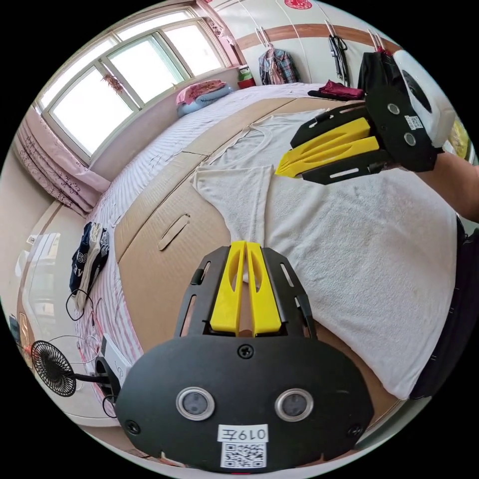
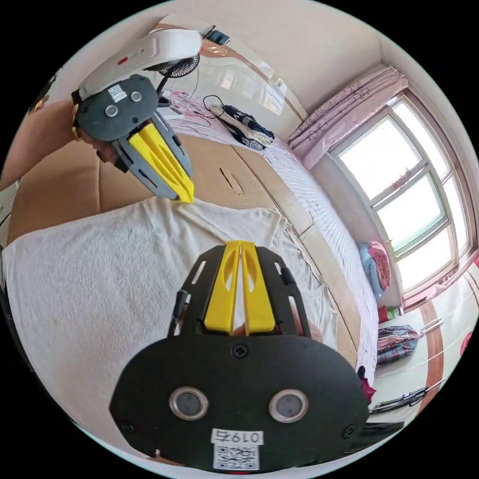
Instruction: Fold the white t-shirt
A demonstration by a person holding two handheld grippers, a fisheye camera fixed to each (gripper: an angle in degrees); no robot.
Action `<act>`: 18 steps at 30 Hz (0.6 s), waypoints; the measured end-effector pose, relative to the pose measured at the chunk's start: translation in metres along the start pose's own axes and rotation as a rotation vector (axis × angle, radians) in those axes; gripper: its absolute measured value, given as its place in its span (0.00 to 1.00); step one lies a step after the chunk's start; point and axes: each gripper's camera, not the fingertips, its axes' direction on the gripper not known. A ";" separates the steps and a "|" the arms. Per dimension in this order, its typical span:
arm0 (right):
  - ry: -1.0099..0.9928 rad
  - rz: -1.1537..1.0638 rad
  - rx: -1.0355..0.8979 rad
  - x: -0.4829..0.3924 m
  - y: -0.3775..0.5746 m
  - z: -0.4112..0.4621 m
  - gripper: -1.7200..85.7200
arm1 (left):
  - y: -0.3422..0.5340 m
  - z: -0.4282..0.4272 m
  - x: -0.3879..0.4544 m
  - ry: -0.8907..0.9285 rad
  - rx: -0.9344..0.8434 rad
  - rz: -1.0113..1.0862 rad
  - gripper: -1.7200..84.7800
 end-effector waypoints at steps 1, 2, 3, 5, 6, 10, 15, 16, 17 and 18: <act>-0.007 0.021 0.000 0.006 0.000 -0.002 0.01 | 0.001 -0.006 -0.003 0.002 0.026 -0.028 0.03; -0.023 0.058 -0.004 0.018 0.000 -0.005 0.01 | 0.002 -0.009 -0.004 0.003 0.042 -0.041 0.03; -0.034 0.088 -0.002 0.030 0.000 -0.008 0.01 | 0.002 -0.014 -0.005 0.012 0.072 -0.056 0.03; -0.019 0.121 -0.007 0.045 -0.001 -0.010 0.01 | 0.000 -0.012 -0.003 0.019 0.080 -0.053 0.03; -0.001 0.146 -0.031 0.057 -0.003 -0.009 0.01 | -0.002 -0.007 -0.001 0.014 0.057 -0.039 0.03; 0.012 0.239 -0.091 0.098 -0.010 -0.006 0.01 | -0.004 0.013 0.004 0.013 -0.001 -0.008 0.03; -0.214 0.365 -0.105 0.158 -0.025 -0.005 0.07 | -0.006 0.022 0.001 0.017 -0.002 -0.016 0.03; -0.236 0.377 -0.110 0.163 -0.027 -0.005 0.07 | -0.006 0.025 -0.001 0.018 -0.004 -0.016 0.03; -0.277 0.397 -0.120 0.171 -0.030 -0.004 0.08 | -0.006 0.026 -0.001 0.019 -0.006 -0.015 0.03; -0.300 0.418 -0.133 0.179 -0.032 -0.004 0.08 | -0.007 0.029 -0.003 0.019 -0.007 -0.013 0.03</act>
